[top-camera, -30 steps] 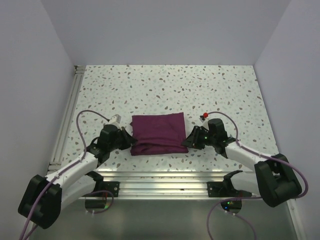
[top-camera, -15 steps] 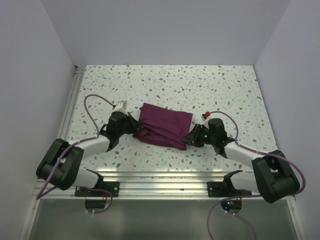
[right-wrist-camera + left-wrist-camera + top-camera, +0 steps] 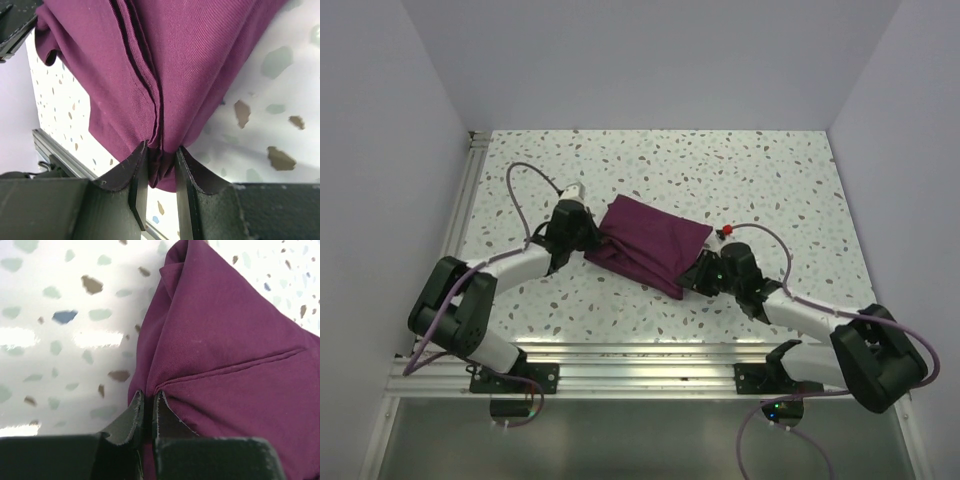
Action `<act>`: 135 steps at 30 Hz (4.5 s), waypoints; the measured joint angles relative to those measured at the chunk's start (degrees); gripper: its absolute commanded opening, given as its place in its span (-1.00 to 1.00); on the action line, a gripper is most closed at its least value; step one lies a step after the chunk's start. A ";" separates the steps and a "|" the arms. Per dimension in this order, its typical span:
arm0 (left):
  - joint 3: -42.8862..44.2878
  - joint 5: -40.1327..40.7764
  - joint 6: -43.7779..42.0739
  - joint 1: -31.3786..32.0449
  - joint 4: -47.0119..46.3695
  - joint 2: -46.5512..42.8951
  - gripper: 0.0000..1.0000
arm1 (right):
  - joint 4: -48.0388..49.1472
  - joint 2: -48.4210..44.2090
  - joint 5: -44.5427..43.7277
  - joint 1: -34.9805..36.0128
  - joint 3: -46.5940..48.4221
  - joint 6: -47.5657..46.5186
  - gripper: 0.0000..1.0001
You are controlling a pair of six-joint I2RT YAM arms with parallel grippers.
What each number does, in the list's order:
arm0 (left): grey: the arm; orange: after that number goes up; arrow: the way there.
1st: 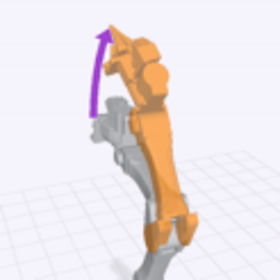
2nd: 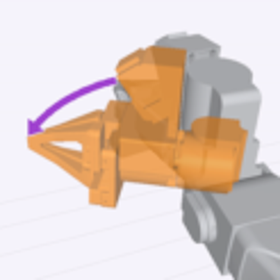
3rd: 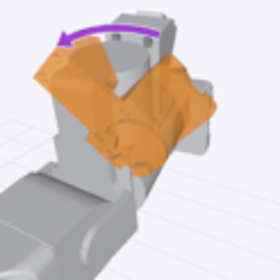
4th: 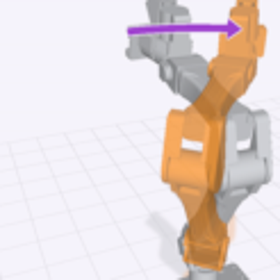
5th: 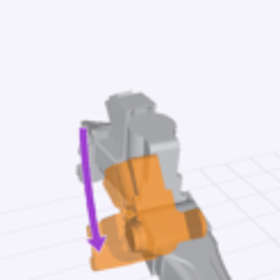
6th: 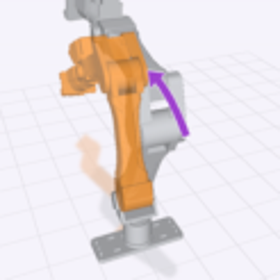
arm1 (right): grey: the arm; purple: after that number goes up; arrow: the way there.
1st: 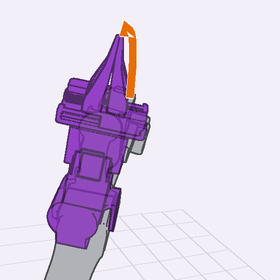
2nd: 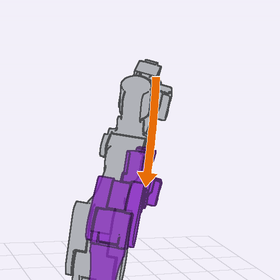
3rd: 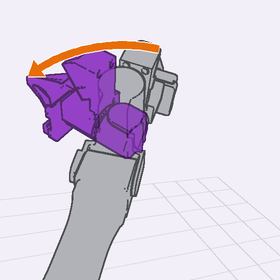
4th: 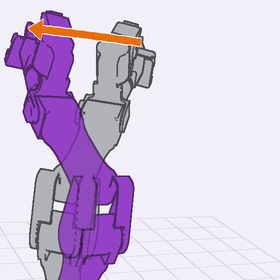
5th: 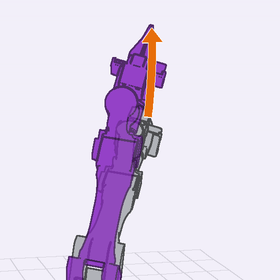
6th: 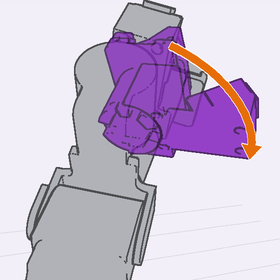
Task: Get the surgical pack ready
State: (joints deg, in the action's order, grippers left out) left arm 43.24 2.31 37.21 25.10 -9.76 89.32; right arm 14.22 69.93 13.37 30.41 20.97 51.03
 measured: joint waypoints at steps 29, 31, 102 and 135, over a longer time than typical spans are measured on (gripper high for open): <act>-3.76 7.50 1.11 0.66 36.17 -32.46 0.53 | -31.52 -10.27 -6.71 3.41 19.74 -24.09 0.25; -3.85 6.25 1.22 0.83 37.05 -33.14 0.52 | -31.65 -9.70 -5.92 3.45 21.81 -26.01 0.25; -31.12 -6.38 43.58 12.85 -56.22 13.81 -1.00 | -40.94 30.40 -5.35 19.04 54.34 -50.86 -1.00; 11.30 -26.01 19.96 0.66 -32.22 32.65 -1.00 | -41.53 36.59 1.99 -1.68 62.25 -28.17 -0.74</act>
State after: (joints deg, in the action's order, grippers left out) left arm 54.54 -23.70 57.17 25.76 -41.98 121.97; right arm -27.31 106.52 15.35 28.73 83.22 22.85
